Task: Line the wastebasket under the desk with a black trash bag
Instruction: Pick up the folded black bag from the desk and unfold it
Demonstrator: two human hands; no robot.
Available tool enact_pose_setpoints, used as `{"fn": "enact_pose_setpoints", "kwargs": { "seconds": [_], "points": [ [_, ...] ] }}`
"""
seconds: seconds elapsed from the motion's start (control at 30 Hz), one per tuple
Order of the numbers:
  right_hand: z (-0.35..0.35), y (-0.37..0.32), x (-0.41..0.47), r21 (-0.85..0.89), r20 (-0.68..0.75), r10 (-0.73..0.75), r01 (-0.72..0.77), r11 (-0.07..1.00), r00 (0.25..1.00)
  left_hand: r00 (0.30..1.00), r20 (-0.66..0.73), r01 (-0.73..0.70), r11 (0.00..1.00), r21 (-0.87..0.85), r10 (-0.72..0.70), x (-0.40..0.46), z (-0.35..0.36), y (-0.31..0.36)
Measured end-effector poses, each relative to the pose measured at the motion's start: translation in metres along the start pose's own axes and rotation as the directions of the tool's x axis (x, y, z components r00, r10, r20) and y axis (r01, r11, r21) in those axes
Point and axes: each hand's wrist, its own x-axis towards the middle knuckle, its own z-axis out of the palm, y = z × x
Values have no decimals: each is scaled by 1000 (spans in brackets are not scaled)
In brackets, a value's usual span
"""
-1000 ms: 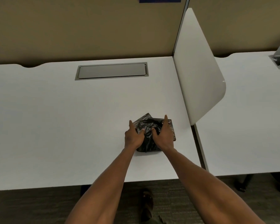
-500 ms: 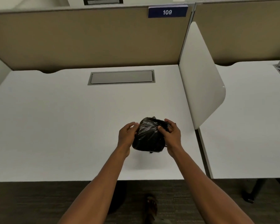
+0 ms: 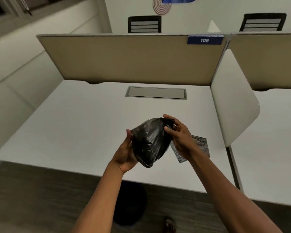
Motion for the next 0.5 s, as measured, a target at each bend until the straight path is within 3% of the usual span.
{"fn": "enact_pose_setpoints", "kwargs": {
  "seconds": [0.17,0.37,0.5],
  "points": [
    [60,8,-32,120,9,-4,3,993,1000,991,71,-115,991,67,111,-62,-23,5],
    [109,19,-77,532,8,-16,9,847,1000,970,-49,-243,960,-138,238,-131,-77,12],
    [125,33,-104,653,24,38,-45,756,999,947,-189,-305,913,-271,260,-162,-108,11]
  ]
}}
